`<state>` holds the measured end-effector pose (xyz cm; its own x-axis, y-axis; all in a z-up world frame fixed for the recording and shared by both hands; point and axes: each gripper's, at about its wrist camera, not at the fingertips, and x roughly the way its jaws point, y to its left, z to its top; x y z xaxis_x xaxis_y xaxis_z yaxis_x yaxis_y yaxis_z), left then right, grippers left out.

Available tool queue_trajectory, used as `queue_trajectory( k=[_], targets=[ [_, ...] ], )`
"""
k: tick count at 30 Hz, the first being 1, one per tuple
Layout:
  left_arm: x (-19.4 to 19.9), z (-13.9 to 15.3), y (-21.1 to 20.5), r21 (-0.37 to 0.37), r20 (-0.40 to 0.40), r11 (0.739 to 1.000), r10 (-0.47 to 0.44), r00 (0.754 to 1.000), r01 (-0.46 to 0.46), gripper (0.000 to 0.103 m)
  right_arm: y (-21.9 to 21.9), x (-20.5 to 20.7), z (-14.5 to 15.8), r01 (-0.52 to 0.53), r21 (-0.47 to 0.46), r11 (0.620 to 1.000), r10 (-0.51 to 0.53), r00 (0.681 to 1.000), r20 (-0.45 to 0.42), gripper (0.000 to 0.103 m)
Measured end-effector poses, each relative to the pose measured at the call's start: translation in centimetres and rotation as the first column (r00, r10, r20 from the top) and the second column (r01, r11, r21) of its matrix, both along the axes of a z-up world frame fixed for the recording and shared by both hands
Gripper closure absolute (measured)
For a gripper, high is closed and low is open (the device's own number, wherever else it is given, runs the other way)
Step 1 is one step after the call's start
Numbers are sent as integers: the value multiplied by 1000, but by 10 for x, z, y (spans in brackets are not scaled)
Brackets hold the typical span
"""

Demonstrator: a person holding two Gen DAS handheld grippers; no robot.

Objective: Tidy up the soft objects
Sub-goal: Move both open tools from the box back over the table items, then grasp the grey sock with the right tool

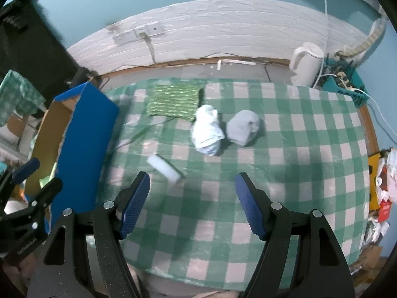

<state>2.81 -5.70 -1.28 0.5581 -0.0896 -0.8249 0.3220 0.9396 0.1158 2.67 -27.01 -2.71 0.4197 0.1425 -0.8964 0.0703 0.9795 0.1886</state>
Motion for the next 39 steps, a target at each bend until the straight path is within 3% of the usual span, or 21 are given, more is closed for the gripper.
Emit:
queue_trajectory(
  k=[15,39],
  targets=[
    [40,-22,-34,-6,-69,1000,30,997,-30,27,-47,44,-35,108,-20,994,-109,992,-61,30],
    [123,-77,-56,-16,-172,995,94,981,-98,27,-61,120,-106,179,-95,979,-193,967,-165,30]
  ],
)
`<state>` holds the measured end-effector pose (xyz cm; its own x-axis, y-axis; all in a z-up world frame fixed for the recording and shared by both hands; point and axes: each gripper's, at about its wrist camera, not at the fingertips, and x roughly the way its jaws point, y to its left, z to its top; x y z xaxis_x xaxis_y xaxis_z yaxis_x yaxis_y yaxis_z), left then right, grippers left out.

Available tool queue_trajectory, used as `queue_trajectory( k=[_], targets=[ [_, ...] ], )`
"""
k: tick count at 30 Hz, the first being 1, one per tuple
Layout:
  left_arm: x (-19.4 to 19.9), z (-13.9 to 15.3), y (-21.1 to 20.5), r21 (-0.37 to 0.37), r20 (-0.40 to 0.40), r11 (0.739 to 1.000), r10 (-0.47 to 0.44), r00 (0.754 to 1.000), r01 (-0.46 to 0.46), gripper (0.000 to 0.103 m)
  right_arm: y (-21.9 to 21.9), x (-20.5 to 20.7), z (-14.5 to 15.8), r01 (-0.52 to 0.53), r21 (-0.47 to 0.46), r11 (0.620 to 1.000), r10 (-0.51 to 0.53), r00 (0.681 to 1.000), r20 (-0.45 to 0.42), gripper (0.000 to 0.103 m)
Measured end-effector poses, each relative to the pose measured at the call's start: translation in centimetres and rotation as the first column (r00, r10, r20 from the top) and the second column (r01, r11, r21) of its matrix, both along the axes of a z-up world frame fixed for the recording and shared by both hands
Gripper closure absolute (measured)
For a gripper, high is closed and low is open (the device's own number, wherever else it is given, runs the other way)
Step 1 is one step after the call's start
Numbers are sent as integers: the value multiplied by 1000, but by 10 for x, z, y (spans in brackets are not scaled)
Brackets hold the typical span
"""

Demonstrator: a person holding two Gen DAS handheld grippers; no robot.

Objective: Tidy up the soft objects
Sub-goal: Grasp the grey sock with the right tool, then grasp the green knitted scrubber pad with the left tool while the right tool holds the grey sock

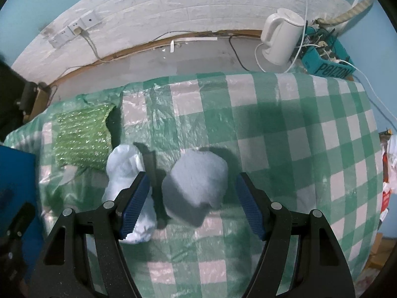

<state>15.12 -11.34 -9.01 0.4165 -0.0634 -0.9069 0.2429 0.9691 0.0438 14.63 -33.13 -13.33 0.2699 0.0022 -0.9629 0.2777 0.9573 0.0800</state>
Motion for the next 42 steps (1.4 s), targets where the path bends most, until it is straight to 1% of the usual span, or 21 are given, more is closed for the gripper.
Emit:
queue_trajectory(
  k=[4,6,8,10,11,12,14,17,24,26,31,35,37,39,40,42],
  targets=[
    [5,-7,-1,19,-3,1000,-4,1000,4,27,2,4,-10,11,-25,1000,-11,1000,-24,31],
    [7,-10,-1,12,-7,1000,-9,1000,9,27,1,3,-16,23,-44,999,-25,999,-40,31],
    [9,-13,-2,10,-8,1000,-11,1000,11,21,0,2,-22,22,-35,999,-24,998,-50,32],
    [12,-15,-3,10,-7,1000,-15,1000,16,21,-1,1,-26,24,-26,999,-25,998,-56,39],
    [13,-17,-4,16,-1,1000,-16,1000,16,21,-1,1,-25,23,-44,999,-25,999,-48,46],
    [15,-18,-5,22,-1,1000,-16,1000,16,21,-2,2,-24,20,-51,999,-22,999,-41,50],
    [19,-22,-8,25,-9,999,-21,1000,21,21,-2,3,-22,4,-46,999,-6,1000,-31,65],
    [28,-27,-13,15,-27,1000,-15,1000,15,21,-4,6,-18,-9,-40,999,9,1000,-8,72],
    [47,-31,-20,-1,-29,1000,7,1000,-7,21,-8,13,-10,-35,-17,999,36,998,44,73],
    [51,-33,-24,-2,-24,1000,0,1000,0,20,-10,13,-8,-30,-6,1000,30,998,51,73],
    [60,-40,-37,-19,-48,1000,-19,999,18,20,-9,12,-3,-38,17,999,37,998,58,73],
    [68,-47,-48,-7,-58,1000,-27,998,26,20,-8,12,-2,-41,30,999,39,997,64,72],
    [70,-51,-54,-18,-67,999,-37,997,36,20,-6,14,-1,-49,33,998,47,997,68,72],
    [71,-55,-60,2,-74,999,-49,996,49,20,-5,15,0,-60,24,998,58,996,71,72],
    [73,-59,-64,29,-75,998,-53,996,56,20,-4,15,0,-62,24,998,60,996,72,72],
    [75,-63,-66,41,-79,998,-54,995,57,20,-5,15,1,-59,29,998,57,996,75,72]
  ],
)
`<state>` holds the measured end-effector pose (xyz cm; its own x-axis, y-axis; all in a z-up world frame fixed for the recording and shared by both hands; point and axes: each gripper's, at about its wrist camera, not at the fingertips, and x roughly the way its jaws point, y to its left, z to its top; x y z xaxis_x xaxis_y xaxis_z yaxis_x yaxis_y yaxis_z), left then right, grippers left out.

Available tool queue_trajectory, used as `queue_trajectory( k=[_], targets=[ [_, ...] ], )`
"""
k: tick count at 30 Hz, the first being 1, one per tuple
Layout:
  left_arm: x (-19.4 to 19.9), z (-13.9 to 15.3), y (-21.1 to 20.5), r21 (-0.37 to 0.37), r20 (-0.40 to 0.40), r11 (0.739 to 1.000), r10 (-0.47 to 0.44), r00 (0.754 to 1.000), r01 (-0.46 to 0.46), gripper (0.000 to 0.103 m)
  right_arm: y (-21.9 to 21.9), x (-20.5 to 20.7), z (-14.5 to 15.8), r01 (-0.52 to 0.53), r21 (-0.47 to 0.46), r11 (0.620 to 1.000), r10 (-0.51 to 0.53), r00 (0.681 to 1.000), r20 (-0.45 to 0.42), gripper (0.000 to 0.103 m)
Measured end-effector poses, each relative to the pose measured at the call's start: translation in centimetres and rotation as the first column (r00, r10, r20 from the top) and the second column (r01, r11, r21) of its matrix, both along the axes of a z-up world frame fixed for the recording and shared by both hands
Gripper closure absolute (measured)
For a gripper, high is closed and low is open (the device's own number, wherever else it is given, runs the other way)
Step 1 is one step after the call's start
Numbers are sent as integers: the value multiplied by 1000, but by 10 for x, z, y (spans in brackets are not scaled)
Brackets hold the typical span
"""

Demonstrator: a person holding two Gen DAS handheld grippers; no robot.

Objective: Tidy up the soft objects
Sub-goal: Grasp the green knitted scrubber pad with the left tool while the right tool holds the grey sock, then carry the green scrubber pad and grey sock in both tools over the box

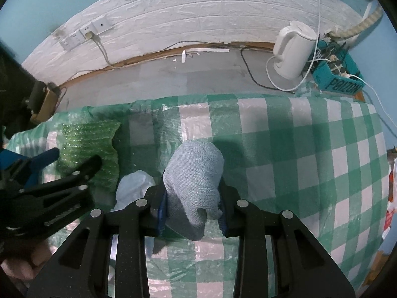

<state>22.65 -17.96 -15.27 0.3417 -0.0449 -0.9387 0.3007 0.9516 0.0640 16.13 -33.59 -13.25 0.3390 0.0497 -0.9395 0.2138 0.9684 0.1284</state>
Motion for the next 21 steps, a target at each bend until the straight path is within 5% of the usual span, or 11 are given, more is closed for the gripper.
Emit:
queue_trajectory(
  k=[4,6,8,10,21],
  targets=[
    [3,-2,1,-22,-11,1000,18,1000,-19,27,0,0,1,-2,4,1000,2,1000,4,72],
    [1,-1,-1,-16,-4,1000,4,1000,-4,40,1,0,2,-6,3,1000,6,1000,5,72],
    [-3,0,-4,-21,1,999,-24,1000,24,69,2,-2,1,-7,7,1000,7,1000,4,72],
    [-9,3,-8,-44,-6,998,-55,998,55,80,4,-3,1,-9,8,1000,9,1000,2,72],
    [-30,11,-11,-50,20,989,-141,990,142,88,10,-10,12,-25,9,1000,25,999,20,72]
  ],
)
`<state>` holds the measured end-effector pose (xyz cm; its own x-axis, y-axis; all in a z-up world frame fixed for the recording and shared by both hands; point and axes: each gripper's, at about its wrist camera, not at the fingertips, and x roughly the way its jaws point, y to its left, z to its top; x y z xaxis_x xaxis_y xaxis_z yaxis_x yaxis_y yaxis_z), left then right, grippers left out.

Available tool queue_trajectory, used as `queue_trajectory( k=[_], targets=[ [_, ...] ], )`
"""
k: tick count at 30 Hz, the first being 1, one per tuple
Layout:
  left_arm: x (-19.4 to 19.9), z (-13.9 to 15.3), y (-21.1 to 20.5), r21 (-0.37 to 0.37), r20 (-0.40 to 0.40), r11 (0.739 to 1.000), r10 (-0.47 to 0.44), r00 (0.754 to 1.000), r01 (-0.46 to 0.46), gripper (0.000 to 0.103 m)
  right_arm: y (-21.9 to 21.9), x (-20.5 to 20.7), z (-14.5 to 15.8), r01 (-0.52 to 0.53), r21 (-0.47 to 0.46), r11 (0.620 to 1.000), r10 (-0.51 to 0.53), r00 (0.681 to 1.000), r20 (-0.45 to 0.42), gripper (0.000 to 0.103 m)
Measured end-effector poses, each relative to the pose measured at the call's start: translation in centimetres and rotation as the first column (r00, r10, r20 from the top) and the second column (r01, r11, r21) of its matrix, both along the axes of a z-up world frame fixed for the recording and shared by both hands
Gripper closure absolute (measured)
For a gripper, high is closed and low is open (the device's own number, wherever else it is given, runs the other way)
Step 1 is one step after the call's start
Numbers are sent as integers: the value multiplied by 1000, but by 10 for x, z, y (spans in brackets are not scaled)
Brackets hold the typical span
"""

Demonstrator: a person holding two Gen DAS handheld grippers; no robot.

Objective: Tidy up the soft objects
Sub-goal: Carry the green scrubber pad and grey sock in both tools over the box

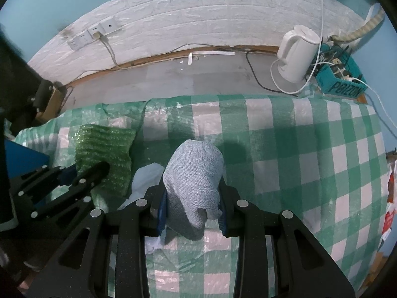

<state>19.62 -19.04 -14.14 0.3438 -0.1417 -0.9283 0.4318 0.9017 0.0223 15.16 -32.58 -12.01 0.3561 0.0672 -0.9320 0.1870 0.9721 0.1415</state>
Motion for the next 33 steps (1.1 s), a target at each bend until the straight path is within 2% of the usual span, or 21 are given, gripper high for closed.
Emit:
queue_trajectory(
  k=[10,22,30,33],
  targets=[
    [-26,33,17,2,52,1000,-29,998,29,88,11,-12,20,-34,5,999,34,999,18,72],
    [-60,72,43,-2,83,1000,-27,996,27,88,34,-39,72,-110,-3,994,110,990,86,72],
    [-84,96,61,-44,99,999,4,995,1,88,54,-59,97,-177,0,984,176,979,107,72],
    [-93,103,73,-35,112,999,13,994,-9,88,60,-65,100,-197,14,980,194,975,111,72]
  ],
)
